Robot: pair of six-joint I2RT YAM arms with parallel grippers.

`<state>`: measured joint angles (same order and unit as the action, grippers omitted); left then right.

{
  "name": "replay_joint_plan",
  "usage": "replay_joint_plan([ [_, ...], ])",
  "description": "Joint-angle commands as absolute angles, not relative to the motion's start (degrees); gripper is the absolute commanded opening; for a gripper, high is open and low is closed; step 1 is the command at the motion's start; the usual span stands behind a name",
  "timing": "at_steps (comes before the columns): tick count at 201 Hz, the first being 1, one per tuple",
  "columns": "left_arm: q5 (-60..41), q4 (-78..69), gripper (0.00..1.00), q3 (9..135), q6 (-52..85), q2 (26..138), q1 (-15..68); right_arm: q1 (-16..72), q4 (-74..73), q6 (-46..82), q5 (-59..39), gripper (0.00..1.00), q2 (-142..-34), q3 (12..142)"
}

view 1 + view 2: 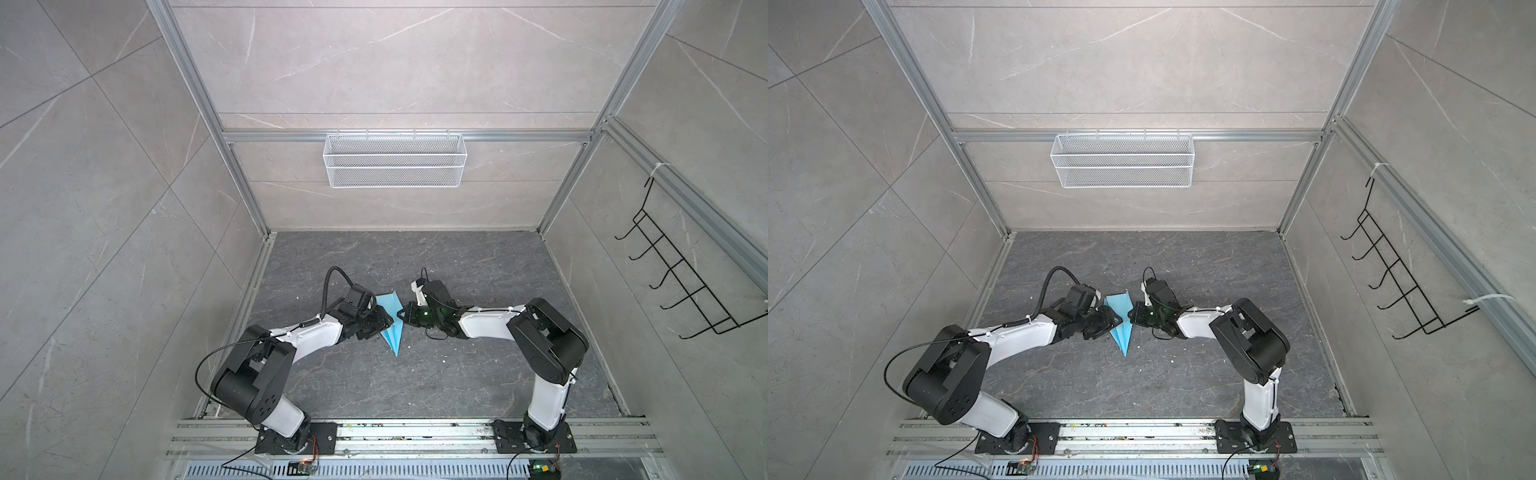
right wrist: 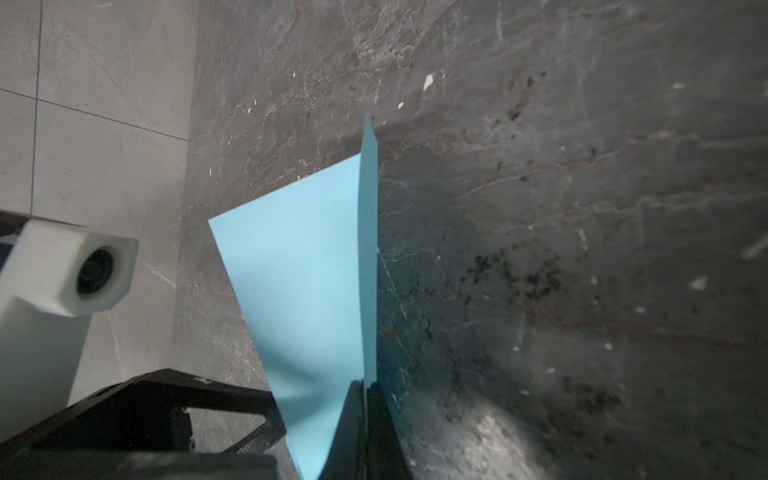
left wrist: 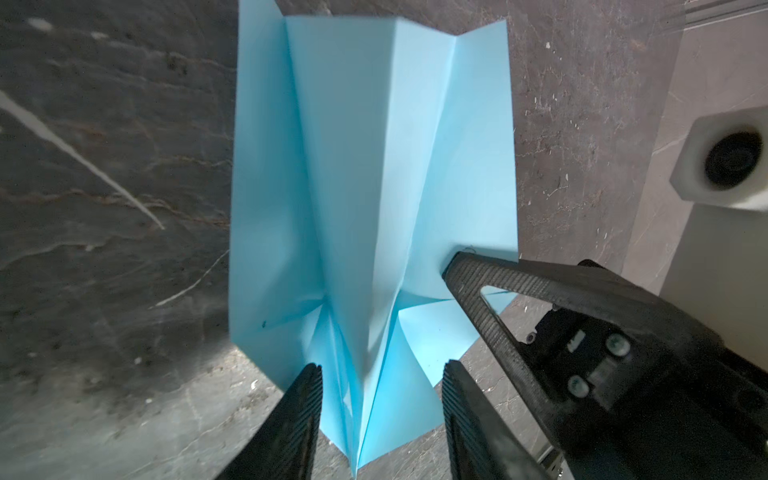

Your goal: Fold a paper plane with a square sheet of paper (pick it up from the middle)

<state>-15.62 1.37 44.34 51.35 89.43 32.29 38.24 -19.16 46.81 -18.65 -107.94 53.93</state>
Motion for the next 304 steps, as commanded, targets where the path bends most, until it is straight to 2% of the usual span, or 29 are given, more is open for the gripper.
replay_joint_plan([
  [1, -17.2, -0.5, 0.47, 46.6, 50.8, 91.1, 32.9, 38.0, -19.8, 47.4, -19.4, 0.05, -109.0, 53.5],
  [47, -18.3, -0.7, 0.48, 47.3, 50.1, 93.8, 33.4, 37.9, -19.3, 47.8, -19.2, 0.05, -109.7, 53.7],
  [125, -15.9, 2.2, 0.61, 49.2, 47.8, 94.7, 36.5, 37.6, -19.4, 48.6, -19.4, 0.05, -110.3, 53.6],
  [158, -13.3, 4.2, 0.62, 50.2, 46.9, 95.0, 37.5, 37.4, -19.1, 48.6, -19.5, 0.05, -110.4, 53.7],
  [216, -9.6, 8.8, 0.44, 51.6, 45.7, 96.0, 37.9, 37.4, -18.8, 48.6, -19.4, 0.05, -110.4, 53.6],
  [251, -8.9, 10.0, 0.38, 53.1, 45.2, 97.1, 38.4, 37.3, -18.7, 48.6, -19.6, 0.05, -110.3, 53.7],
  [274, -8.0, 11.2, 0.33, 54.5, 44.6, 97.8, 38.7, 37.3, -18.5, 48.6, -19.7, 0.06, -110.3, 53.7],
  [304, -7.1, 12.8, 0.22, 55.9, 44.0, 98.4, 38.8, 37.4, -17.5, 48.0, -19.3, 0.09, -109.7, 53.7],
])
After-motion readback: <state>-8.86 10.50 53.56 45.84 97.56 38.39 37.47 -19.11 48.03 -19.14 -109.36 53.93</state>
